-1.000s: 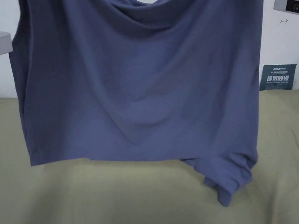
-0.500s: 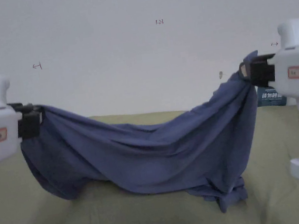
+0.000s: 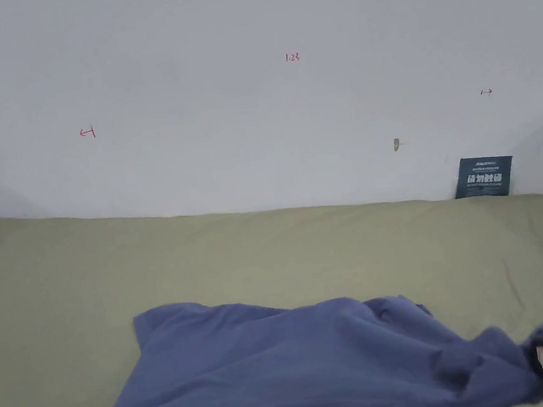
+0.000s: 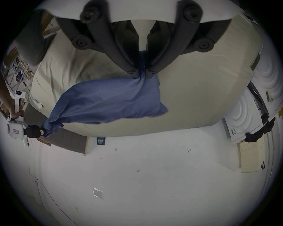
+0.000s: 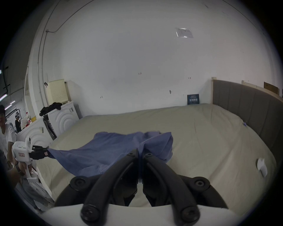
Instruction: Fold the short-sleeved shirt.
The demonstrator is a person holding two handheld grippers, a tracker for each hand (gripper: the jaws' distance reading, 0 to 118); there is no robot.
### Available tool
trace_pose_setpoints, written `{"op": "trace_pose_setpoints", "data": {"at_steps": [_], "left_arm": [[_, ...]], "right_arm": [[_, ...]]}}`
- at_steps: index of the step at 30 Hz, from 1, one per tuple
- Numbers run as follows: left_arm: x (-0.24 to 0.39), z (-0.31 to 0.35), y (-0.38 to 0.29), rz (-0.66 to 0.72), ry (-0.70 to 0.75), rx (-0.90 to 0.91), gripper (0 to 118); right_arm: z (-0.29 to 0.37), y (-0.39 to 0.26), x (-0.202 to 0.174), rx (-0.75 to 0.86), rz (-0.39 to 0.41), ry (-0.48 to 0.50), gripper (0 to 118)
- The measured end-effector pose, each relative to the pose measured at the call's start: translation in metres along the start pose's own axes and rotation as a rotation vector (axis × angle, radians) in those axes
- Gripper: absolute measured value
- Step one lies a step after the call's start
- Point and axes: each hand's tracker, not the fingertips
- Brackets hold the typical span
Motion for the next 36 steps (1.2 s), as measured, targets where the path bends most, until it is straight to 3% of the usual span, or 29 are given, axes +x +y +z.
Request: {"op": "trace_pose_setpoints", "data": {"at_steps": [11,13,16,18,19,22,23,26,27,33,36], "left_arm": [[0.013,-0.001,-0.087,0.038,-0.045,-0.158,8],[0.008,-0.003,-0.100,0.067,-0.055,-0.170,8],[0.004,-0.004,-0.106,0.160,-0.051,-0.187,8],[0.009,-0.002,-0.103,0.220,-0.037,-0.198,9],[0.010,0.002,-0.099,0.254,-0.010,-0.187,12],[0.018,0.020,-0.081,0.326,-0.011,-0.115,19],[0.022,0.027,-0.074,0.332,-0.012,-0.084,31],[0.042,0.048,-0.056,0.305,-0.004,-0.001,75],[0.051,0.054,-0.051,0.289,-0.004,0.028,79],[0.118,0.072,-0.037,0.166,0.120,0.051,79],[0.147,0.075,-0.042,0.188,0.139,0.030,73]], "right_arm": [[0.008,-0.095,0.027,-0.231,-0.051,-0.099,7],[0.007,-0.101,0.029,-0.247,-0.062,-0.120,7],[0.007,-0.107,0.027,-0.285,-0.012,-0.139,7],[0.008,-0.107,0.026,-0.347,-0.044,-0.119,8],[0.010,-0.105,0.024,-0.358,-0.049,-0.120,12],[0.024,-0.095,0.014,-0.361,-0.021,-0.139,75],[0.033,-0.091,0.010,-0.318,0.010,-0.131,87],[0.060,-0.080,-0.005,-0.213,0.052,-0.132,85],[0.069,-0.076,-0.011,-0.196,0.057,-0.139,85],[0.107,-0.081,-0.053,-0.110,0.102,-0.214,85],[0.114,-0.098,-0.069,-0.133,0.109,-0.242,80]]}}
